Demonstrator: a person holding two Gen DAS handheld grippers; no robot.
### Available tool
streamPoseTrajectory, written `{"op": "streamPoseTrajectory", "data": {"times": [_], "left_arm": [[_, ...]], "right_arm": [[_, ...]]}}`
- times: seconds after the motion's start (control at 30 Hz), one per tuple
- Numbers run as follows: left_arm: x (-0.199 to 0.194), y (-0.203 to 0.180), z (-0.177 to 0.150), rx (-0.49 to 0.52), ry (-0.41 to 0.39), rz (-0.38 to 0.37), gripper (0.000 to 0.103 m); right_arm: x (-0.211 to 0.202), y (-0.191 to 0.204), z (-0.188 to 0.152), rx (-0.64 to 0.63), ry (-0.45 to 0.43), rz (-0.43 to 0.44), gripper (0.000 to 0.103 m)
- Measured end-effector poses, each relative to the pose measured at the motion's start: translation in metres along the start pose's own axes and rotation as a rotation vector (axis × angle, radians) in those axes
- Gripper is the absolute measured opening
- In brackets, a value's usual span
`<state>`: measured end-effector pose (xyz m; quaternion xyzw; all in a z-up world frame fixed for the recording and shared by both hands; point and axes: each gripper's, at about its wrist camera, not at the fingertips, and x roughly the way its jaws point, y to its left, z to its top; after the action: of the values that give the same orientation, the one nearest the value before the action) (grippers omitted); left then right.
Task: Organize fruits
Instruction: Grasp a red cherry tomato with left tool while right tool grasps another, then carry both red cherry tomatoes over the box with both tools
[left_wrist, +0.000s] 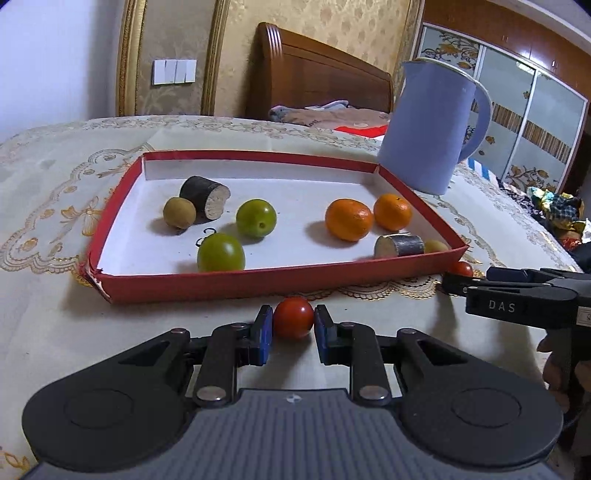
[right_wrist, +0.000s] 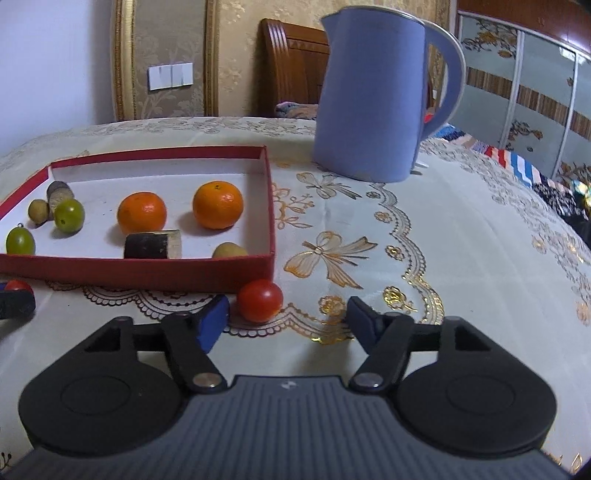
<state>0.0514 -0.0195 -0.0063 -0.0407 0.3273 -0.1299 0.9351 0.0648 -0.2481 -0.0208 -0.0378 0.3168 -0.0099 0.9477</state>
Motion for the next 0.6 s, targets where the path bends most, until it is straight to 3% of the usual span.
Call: {"op": "streamPoseTrajectory", "data": {"times": [0.1, 0.17, 0.3, 0.6], "left_arm": [[0.0007, 0.0010, 0.0002, -0.003, 0.001, 0.001, 0.024], [0.0014, 0.0015, 0.0001, -0.001, -0.001, 0.005, 0.024], [0.0010, 0.0008, -0.0008, 0.008, -0.008, 0.022, 0.024], [0.0005, 0.0034, 0.0001, 0.001, -0.018, 0.034, 0.024]], "right_arm": [[-0.0011, 0.0020, 0.0002, -0.007, -0.004, 0.027, 0.044], [-0.0019, 0.0023, 0.0002, -0.008, -0.006, 0.034, 0.042], [-0.0033, 0.0044, 0.0003, -0.012, -0.012, 0.057, 0.025], [-0.0028, 0.0036, 0.0001, -0.008, -0.017, 0.047, 0.024]]}}
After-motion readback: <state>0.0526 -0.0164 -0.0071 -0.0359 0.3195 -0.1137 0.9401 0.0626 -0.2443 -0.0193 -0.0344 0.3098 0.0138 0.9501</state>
